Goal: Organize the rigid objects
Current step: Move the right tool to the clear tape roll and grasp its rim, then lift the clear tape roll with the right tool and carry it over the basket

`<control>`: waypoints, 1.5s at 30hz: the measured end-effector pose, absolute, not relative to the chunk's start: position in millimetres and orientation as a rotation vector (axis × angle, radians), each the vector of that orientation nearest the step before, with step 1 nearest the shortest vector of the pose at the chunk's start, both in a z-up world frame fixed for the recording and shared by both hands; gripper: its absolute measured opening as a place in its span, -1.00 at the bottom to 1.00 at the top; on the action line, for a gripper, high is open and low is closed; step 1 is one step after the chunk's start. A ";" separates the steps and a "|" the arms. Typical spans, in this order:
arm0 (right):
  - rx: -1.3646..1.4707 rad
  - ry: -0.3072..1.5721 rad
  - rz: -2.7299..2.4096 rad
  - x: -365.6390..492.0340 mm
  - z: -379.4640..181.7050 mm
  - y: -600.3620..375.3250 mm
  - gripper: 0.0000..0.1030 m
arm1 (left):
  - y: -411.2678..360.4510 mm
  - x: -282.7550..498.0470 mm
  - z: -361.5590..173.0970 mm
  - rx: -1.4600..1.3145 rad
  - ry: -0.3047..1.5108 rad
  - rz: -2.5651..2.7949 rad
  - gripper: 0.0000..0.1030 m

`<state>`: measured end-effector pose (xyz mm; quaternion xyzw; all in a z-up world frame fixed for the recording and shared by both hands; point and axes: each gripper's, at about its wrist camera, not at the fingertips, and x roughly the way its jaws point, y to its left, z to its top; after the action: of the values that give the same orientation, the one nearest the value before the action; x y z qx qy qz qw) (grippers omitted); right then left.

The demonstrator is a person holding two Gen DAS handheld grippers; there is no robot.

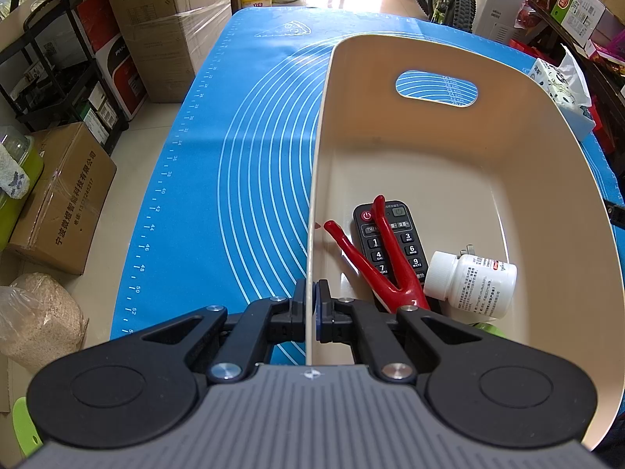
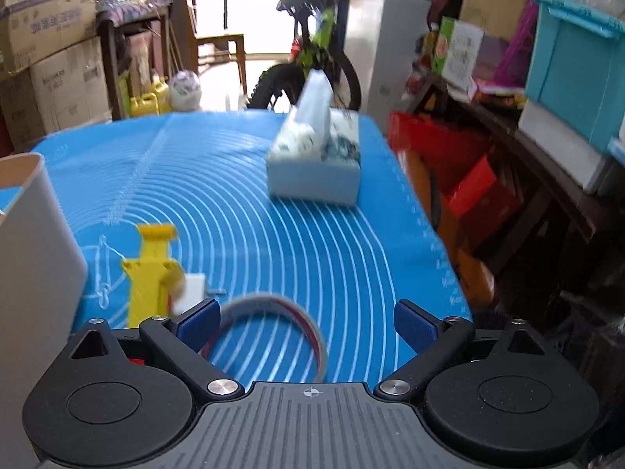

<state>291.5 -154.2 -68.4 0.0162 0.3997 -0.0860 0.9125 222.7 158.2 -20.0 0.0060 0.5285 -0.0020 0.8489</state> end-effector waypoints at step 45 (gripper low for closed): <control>0.157 0.750 -0.210 275.2 -19.8 -149.9 -0.68 | 158.0 222.7 -20.3 0.012 1.113 -0.004 -0.90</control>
<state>275.2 -149.9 -19.8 0.0766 0.3652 -0.1025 0.9221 222.7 158.0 -20.3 0.0057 0.5283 -0.0019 0.8491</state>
